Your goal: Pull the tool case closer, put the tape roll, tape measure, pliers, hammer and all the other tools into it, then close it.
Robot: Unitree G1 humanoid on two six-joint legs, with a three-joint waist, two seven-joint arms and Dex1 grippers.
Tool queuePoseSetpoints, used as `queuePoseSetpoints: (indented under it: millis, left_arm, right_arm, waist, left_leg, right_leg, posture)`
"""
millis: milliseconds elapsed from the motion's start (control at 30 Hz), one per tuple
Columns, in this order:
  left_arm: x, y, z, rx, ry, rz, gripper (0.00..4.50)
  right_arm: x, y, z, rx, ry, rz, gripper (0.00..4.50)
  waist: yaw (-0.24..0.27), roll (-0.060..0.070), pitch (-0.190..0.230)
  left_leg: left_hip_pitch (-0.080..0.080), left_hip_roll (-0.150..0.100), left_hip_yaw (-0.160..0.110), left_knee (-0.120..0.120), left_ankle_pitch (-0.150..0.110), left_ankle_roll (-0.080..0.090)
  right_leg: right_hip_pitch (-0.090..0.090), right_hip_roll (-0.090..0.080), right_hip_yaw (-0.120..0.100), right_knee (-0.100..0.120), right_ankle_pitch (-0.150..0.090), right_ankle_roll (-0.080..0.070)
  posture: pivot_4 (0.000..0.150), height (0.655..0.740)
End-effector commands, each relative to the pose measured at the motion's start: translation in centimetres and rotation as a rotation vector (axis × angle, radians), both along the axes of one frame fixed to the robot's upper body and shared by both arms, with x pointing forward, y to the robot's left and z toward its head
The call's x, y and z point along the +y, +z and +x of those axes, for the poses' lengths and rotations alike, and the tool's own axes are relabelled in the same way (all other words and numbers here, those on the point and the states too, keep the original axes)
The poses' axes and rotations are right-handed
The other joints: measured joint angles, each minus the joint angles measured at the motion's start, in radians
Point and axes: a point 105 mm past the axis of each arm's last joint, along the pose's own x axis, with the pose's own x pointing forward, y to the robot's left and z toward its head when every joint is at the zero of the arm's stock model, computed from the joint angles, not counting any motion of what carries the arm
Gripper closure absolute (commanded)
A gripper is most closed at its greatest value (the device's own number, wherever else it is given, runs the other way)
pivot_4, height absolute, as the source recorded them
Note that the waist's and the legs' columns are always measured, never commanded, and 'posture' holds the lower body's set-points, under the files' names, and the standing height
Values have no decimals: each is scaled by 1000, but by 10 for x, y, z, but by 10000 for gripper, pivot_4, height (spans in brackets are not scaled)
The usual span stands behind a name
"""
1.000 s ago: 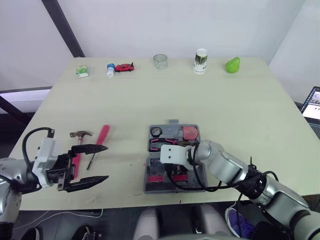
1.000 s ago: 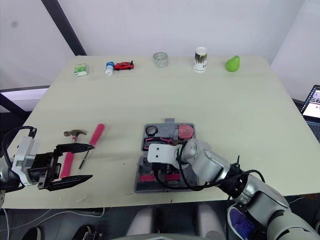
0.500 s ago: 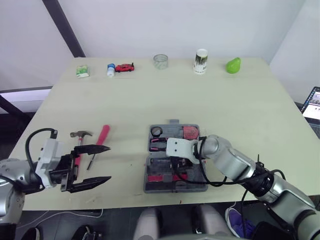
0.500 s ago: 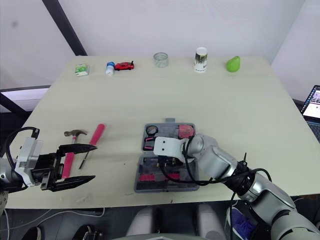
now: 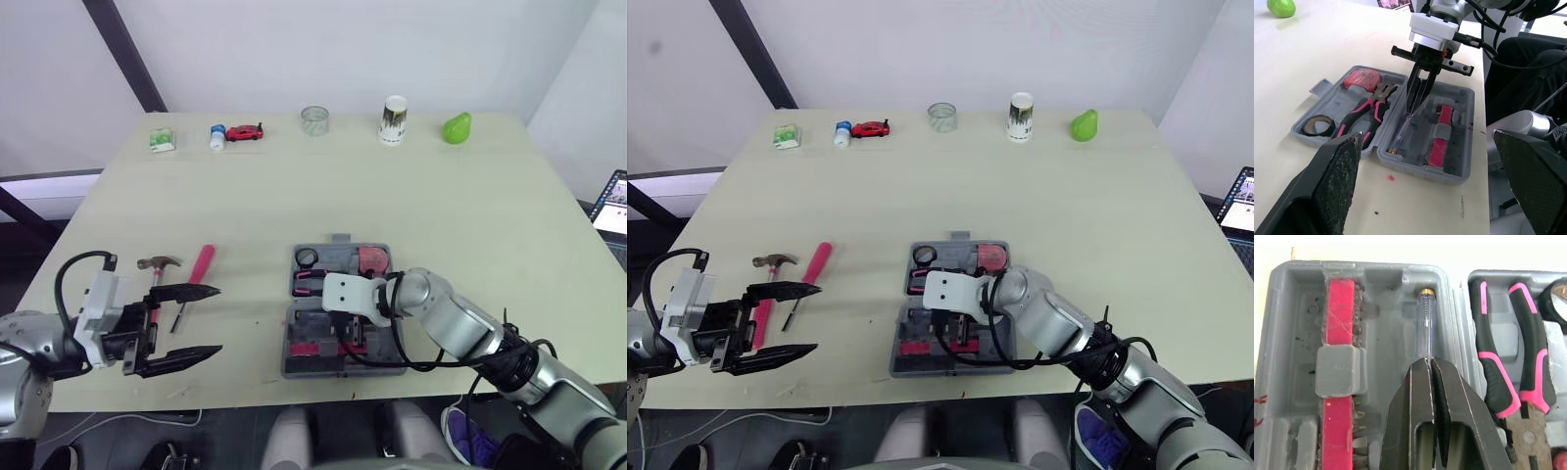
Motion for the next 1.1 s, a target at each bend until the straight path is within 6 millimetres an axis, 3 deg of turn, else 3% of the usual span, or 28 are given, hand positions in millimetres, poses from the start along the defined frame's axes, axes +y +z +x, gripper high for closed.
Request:
queuePoseSetpoints:
  millis: [33, 833, 1100]
  left_arm:
    - [-4, 5, -1, -24, -28, 10, 0]
    - [-6, 7, -1, -24, -31, 3, 0]
    - [-7, 6, 0, -24, -29, 2, 0]
  right_arm:
    - [4, 7, -2, -11, 13, 42, 43864]
    - [-2, -15, 8, -24, -12, -13, 43864]
    - [-5, -31, 10, 56, -59, -30, 43864]
  waist:
    - [0, 0, 0]
    - [0, 0, 0]
    - [-2, -1, 0]
  left_leg:
    - [0, 0, 0, 0, 0, 0]
    - [0, 0, 0, 0, 0, 0]
    - [1, 0, 0, 0, 0, 0]
  right_leg:
    - [0, 0, 0, 0, 0, 0]
    - [0, 0, 0, 0, 0, 0]
    - [1, 1, 0, 1, 0, 0]
  posture:
    - [1500, 7400]
    - [1500, 7400]
    - [1500, 7400]
